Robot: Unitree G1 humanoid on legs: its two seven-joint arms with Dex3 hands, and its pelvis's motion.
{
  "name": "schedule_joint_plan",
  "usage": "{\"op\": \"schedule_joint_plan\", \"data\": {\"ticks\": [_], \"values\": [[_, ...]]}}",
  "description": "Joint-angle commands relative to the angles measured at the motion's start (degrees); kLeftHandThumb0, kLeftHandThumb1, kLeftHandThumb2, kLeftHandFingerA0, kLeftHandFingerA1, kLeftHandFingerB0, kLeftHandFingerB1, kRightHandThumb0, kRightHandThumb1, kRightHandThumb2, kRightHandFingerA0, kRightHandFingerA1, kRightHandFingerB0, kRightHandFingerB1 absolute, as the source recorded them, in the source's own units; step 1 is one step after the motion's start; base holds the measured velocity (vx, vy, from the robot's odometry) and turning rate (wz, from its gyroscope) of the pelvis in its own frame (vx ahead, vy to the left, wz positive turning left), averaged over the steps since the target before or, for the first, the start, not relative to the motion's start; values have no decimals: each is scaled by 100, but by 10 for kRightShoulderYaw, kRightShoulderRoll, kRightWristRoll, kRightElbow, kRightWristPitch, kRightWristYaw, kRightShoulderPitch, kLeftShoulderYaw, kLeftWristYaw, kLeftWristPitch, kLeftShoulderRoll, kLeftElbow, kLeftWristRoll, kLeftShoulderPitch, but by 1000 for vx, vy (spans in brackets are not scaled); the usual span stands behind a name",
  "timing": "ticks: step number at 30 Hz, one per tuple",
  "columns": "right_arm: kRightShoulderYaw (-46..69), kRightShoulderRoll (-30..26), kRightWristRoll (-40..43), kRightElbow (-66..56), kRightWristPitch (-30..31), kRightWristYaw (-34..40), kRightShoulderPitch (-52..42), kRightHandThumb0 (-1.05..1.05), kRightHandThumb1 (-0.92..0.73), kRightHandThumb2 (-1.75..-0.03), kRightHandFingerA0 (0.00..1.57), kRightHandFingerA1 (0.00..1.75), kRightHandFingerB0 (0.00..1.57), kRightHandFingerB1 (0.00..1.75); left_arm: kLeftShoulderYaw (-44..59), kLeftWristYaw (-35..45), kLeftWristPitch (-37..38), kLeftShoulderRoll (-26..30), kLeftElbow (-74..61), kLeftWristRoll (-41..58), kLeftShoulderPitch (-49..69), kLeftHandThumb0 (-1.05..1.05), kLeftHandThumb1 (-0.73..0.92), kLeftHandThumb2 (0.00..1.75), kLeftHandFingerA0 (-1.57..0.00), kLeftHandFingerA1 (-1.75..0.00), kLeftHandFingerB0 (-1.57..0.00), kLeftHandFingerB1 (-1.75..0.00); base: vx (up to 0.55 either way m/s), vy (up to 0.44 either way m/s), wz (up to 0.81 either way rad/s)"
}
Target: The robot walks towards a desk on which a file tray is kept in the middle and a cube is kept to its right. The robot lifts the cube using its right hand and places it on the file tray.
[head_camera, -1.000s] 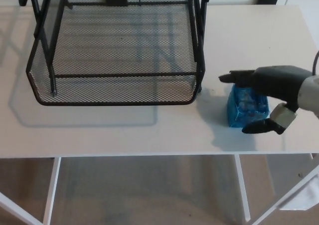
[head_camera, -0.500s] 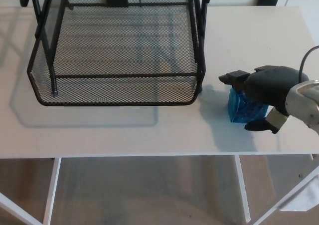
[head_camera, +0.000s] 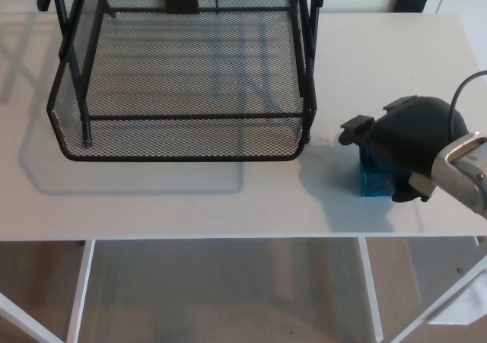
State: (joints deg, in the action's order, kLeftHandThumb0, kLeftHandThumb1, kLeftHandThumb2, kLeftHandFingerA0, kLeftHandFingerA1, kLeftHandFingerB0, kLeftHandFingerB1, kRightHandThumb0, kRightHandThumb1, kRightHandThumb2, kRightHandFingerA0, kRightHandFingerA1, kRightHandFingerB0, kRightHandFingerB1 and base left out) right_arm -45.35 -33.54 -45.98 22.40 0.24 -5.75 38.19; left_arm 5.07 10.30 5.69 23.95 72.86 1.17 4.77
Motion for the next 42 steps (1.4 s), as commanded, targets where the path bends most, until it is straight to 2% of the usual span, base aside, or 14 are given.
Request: {"op": "schedule_joint_plan", "data": {"ticks": [1,2,4,5,7,8,10,11,12,20,27,28,30,42], "values": [[-2,-34,-65,35,-49,122,-73,-28,-74,-68,84,163,75,94,-13,10,-3,21,-2,-24,7,-55,43,115,-25,-69,-22,-66,0,0,0],[11,-38,-51,48,-89,175,-82,-19,-66,-74,96,118,90,75,-20,3,-7,22,3,-32,4,-59,43,113,-26,-69,-21,-66,0,0,0],[21,-45,-47,58,-126,224,-82,-19,-65,-75,96,117,91,80,-35,-4,1,25,5,-48,2,-60,46,114,-30,-71,-27,-68,0,0,0],[26,-43,-51,67,-136,264,-80,-21,-64,-70,89,151,86,113,-35,-5,-1,26,6,-48,1,-60,45,113,-31,-71,-27,-67,0,0,0],[34,-45,-48,67,-144,275,-79,-22,-68,-70,90,159,83,129,-31,-10,-10,24,8,-42,-4,-55,46,112,-33,-71,-28,-67,0,0,0],[52,-64,-38,51,-165,271,-67,-32,-52,-91,111,133,87,113,-24,-3,-12,23,7,-32,-4,-54,47,112,-30,-70,-26,-67,0,0,0],[71,-69,-29,35,-157,251,-61,-34,-55,-91,109,134,83,115,-25,-5,-15,24,11,-33,-8,-56,46,113,-30,-70,-26,-67,0,0,0],[101,-82,-14,17,-153,238,-43,-32,-55,-89,108,135,81,115,-25,-4,-10,24,9,-33,-7,-58,45,114,-29,-71,-26,-68,0,0,0],[130,-80,11,20,-166,244,-32,-18,-73,-63,80,169,72,144,-23,1,-8,25,8,-29,-7,-58,44,116,-29,-72,-26,-69,0,0,0],[297,-62,119,-19,-112,124,75,-20,-75,-67,82,168,71,134,-29,-4,-8,27,9,-32,-13,-56,45,113,-32,-72,-28,-68,0,0,0],[354,-11,183,-37,-97,39,206,-30,-71,-66,79,175,66,152,-23,-9,0,20,10,-32,-17,-59,41,115,-31,-72,-27,-69,0,0,0],[354,-2,191,-39,-113,34,219,-24,-65,-79,79,173,68,153,-20,-7,-4,20,9,-28,-19,-58,44,116,-32,-74,-27,-70,0,0,0],[347,25,186,-72,-82,13,237,-25,-64,-95,83,167,73,147,-19,-7,-9,20,6,-28,-21,-52,45,115,-32,-73,-28,-69,0,0,0],[245,191,166,28,-19,-122,350,-24,-63,-82,87,158,87,97,-3,5,-12,11,19,-21,-28,-52,48,119,-29,-72,-22,-68,0,0,0]]}}
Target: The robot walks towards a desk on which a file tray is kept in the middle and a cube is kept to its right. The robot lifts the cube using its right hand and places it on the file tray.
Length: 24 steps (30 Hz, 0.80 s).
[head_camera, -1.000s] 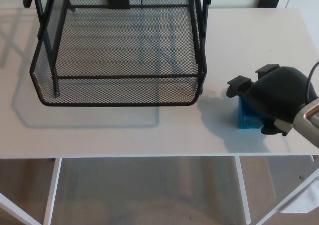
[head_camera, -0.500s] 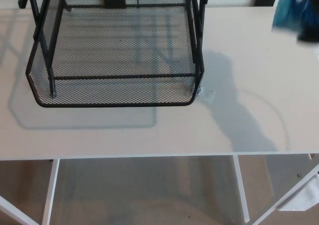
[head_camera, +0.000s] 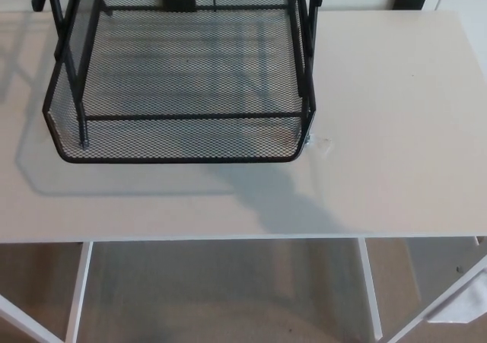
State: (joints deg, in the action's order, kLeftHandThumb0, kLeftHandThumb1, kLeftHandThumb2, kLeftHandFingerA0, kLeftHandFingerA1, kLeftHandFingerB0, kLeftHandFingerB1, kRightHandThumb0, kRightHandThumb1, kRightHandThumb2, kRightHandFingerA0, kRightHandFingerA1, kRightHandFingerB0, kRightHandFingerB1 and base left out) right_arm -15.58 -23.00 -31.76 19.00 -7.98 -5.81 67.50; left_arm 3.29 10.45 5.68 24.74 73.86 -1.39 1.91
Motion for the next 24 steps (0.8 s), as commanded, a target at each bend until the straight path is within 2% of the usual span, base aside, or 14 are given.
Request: {"op": "schedule_joint_plan", "data": {"ticks": [1,2,5,6,9,11,13,15,16,17,19,21,22,24], "values": [[-57,94,25,70,65,-125,58,-24,-63,-82,87,158,87,97,14,5,-9,4,9,3,1,-52,48,119,-29,-72,-22,-68,0,0,0],[-79,117,11,96,70,-129,62,-35,-57,-70,93,153,92,94,16,5,-9,2,10,5,1,-53,47,119,-31,-74,-23,-69,0,0,0],[-92,134,4,119,75,-132,66,-35,-57,-70,93,153,92,94,16,4,-9,0,11,2,2,-53,47,119,-31,-74,-23,-69,0,0,0],[-96,147,10,136,77,-138,64,-25,-67,-66,83,158,85,91,14,-1,-7,0,15,-2,1,-54,47,117,-30,-73,-23,-68,0,0,0],[-135,170,-16,164,101,-163,55,-28,-69,-66,78,158,83,84,28,5,-1,-6,9,12,-1,-55,51,123,-32,-74,-22,-68,0,0,0],[-158,176,-34,187,86,-151,56,-29,-66,-62,82,140,86,69,26,10,3,-2,4,6,-1,-52,49,124,-41,-79,-29,-72,0,0,0],[-176,178,-46,208,76,-144,63,-31,-65,-61,81,139,86,66,22,13,6,0,1,0,-1,-51,50,123,-44,-79,-29,-72,0,0,0],[-207,200,-65,248,103,-161,69,-30,-62,-60,75,139,83,63,35,20,-6,-3,4,11,-4,-47,40,119,-45,-82,-28,-73,0,0,0],[-217,207,-74,258,111,-158,69,-30,-58,-59,79,133,89,61,32,23,-6,-1,1,7,-4,-49,38,116,-46,-81,-28,-72,0,0,0],[-231,212,-81,274,119,-174,74,-32,-62,-60,72,126,82,60,31,25,-6,-1,-1,4,-4,-49,37,115,-49,-82,-30,-72,0,0,0],[-246,223,-80,306,119,-184,72,-30,-60,-57,72,106,83,59,29,22,-15,-2,-4,1,-7,-48,37,114,-49,-81,-33,-73,0,0,0],[-251,226,-81,321,113,-182,71,-29,-60,-58,74,106,83,61,30,26,-11,-1,-5,2,-4,-49,36,114,-50,-81,-33,-73,0,0,0],[-257,224,-85,326,119,-189,66,-32,-62,-58,73,89,81,55,35,31,-10,-4,-3,7,-3,-49,36,114,-51,-82,-32,-73,0,0,0],[-257,219,-85,321,114,-192,63,-33,-63,-58,74,96,81,54,35,28,-5,-4,1,4,-2,-51,34,113,-55,-84,-35,-75,0,0,0]]}}
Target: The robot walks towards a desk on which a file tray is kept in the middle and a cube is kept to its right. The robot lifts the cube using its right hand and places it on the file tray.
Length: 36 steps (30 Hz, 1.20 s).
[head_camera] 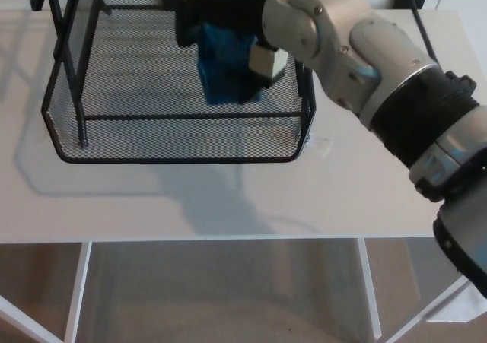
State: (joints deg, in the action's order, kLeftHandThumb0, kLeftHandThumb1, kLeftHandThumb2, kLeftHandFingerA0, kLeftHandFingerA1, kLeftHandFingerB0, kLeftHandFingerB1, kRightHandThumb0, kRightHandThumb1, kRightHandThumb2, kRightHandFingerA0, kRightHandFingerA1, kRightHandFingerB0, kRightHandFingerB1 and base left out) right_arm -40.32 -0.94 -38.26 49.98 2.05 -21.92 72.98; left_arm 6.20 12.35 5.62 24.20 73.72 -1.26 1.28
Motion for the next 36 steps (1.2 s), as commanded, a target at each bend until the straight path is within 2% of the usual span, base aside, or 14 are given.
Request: {"op": "schedule_joint_plan", "data": {"ticks": [1,2,4,6,8,11,14,19,20,21,22,25,26,36], "values": [[-11,-3,-22,17,11,-31,10,-34,-63,-58,69,92,81,62,-1,10,2,3,1,-5,7,-54,34,113,-55,-83,-36,-74,0,0,0],[-5,-8,-19,11,14,-29,6,-30,-65,-59,68,109,79,58,-8,12,12,6,0,-12,12,-59,34,112,-53,-81,-35,-73,0,0,0],[3,-13,-13,7,4,-23,1,-29,-69,-60,68,97,78,55,-4,16,9,5,1,-7,11,-56,34,112,-52,-81,-34,-73,0,0,0],[19,-20,-4,-3,-12,0,-10,-22,-80,-71,62,122,49,45,-1,14,3,7,4,-5,7,-45,38,110,-49,-78,-32,-69,0,0,0],[2,-51,-40,-42,-37,38,-19,-55,-74,-62,0,13,2,25,2,9,-5,6,5,-2,2,-48,34,111,-57,-84,-36,-74,0,0,0],[-6,-61,-60,-67,-26,43,-25,-85,-53,-84,0,7,0,6,-2,13,-6,7,3,-7,1,-51,34,112,-57,-84,-36,-74,0,0,0],[-12,-71,-67,-80,-26,15,-9,-103,-63,-60,0,0,0,0,-6,15,-4,4,-1,-9,0,-51,34,112,-55,-83,-38,-74,0,0,0],[16,-68,-22,-84,-17,-82,19,-105,-61,-61,0,0,0,0,-24,5,4,9,-4,-27,3,-51,36,112,-70,-87,-51,-79,0,0,0],[27,-72,-12,-92,-18,-94,21,-105,-60,-103,0,27,0,3,-24,8,3,9,-4,-25,3,-51,36,112,-68,-86,-49,-78,0,0,0],[37,-72,-2,-97,-21,-100,23,-105,-61,-102,0,27,0,2,-22,5,7,10,-1,-23,10,-51,36,111,-68,-86,-47,-76,0,0,0],[49,-83,5,-111,-19,-115,29,-104,-59,-59,0,0,0,0,-20,2,5,9,2,-21,9,-53,34,111,-71,-88,-45,-76,0,0,0],[82,-106,22,-161,-15,-130,19,-97,-52,-71,0,0,0,0,-21,4,9,8,3,-20,12,-51,34,111,-69,-87,-49,-78,0,0,0],[107,-125,40,-203,-5,-155,12,-100,-56,-94,0,17,0,0,-17,3,3,5,5,-16,9,-50,33,110,-69,-87,-54,-79,0,0,0],[500,-366,227,-622,156,-311,-198,-92,-54,-80,0,3,7,0,-34,-18,-5,-5,10,-33,8,-47,37,109,-72,-86,-48,-75,0,0,0]]}}
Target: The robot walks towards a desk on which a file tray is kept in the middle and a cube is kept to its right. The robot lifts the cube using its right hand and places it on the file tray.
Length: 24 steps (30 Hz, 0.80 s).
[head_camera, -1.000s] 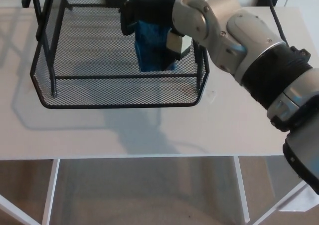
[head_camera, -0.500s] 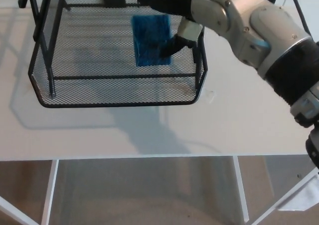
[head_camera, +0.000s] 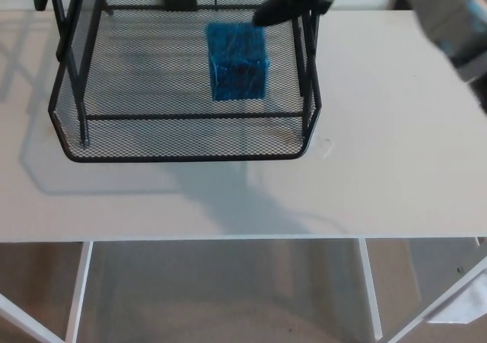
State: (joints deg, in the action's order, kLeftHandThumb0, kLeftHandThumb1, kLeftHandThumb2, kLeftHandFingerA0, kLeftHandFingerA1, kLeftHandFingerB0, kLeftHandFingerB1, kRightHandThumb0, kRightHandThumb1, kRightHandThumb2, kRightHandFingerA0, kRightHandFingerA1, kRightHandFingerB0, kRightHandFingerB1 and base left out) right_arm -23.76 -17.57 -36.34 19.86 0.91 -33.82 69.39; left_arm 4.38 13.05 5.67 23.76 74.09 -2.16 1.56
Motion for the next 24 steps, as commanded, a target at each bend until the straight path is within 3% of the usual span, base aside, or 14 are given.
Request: {"op": "schedule_joint_plan", "data": {"ticks": [1,4,6,7,8,9,12,13,15,16,18,19,21,24], "values": [[382,-227,204,-337,174,-207,-184,-91,-52,-84,0,9,1,0,-15,-23,-3,-1,8,-23,6,-46,36,109,-69,-85,-47,-74,0,0,0],[518,-257,236,-330,135,-206,-254,-77,-45,-72,0,0,10,2,-7,-18,-1,-3,6,-12,12,-46,36,110,-68,-85,-54,-78,0,0,0],[596,-268,246,-314,137,-213,-293,-75,-48,-75,0,0,4,6,-5,-14,4,-1,5,-10,17,-49,35,111,-71,-86,-54,-79,0,0,0],[682,-286,231,-286,154,-225,-333,-88,-51,-79,0,1,4,6,-8,-12,14,0,1,-12,21,-53,34,112,-72,-87,-56,-80,0,0,0],[712,-290,228,-274,149,-221,-350,-75,-47,-75,0,0,5,22,-6,-12,12,0,0,-10,20,-50,34,113,-73,-89,-57,-81,0,0,0],[760,-299,211,-244,127,-204,-386,-88,-52,-85,0,2,4,21,-6,-14,9,-1,0,-10,18,-50,34,112,-71,-87,-53,-79,0,0,0],[866,-312,214,-164,75,-159,-472,-86,-50,-81,0,0,14,13,-3,-11,9,-1,0,-7,18,-48,35,114,-72,-88,-52,-79,0,0,0],[894,-317,217,-118,46,-130,-510,-80,-47,-81,0,7,6,22,-2,-4,15,0,-3,-4,22,-54,33,114,-72,-88,-53,-80,0,0,0],[919,-316,218,-75,35,-88,-556,-85,-50,-81,0,1,6,22,1,0,10,3,-2,-1,24,-53,34,114,-69,-87,-54,-80,0,0,0],[926,-312,218,-53,12,-59,-582,-79,-48,-83,0,10,11,23,2,-1,9,2,-1,0,24,-51,35,113,-65,-84,-51,-78,0,0,0],[934,-307,223,-19,-23,-14,-626,-79,-48,-83,0,10,11,23,4,-2,7,0,0,2,24,-51,35,113,-65,-84,-51,-78,0,0,0],[953,-270,237,-15,-32,46,-657,-67,-66,-59,0,39,13,29,-3,-13,5,-2,5,-7,21,-48,37,112,-62,-82,-49,-76,0,0,0],[968,-240,260,-11,-32,79,-676,-68,-72,-62,2,38,16,31,-3,-7,15,-1,4,-6,25,-48,36,113,-62,-83,-51,-78,0,0,0],[941,-211,285,126,-118,218,-747,-60,-79,-65,6,38,17,28,6,-7,20,-2,2,2,29,-46,40,114,-65,-84,-44,-75,0,0,0]]}}
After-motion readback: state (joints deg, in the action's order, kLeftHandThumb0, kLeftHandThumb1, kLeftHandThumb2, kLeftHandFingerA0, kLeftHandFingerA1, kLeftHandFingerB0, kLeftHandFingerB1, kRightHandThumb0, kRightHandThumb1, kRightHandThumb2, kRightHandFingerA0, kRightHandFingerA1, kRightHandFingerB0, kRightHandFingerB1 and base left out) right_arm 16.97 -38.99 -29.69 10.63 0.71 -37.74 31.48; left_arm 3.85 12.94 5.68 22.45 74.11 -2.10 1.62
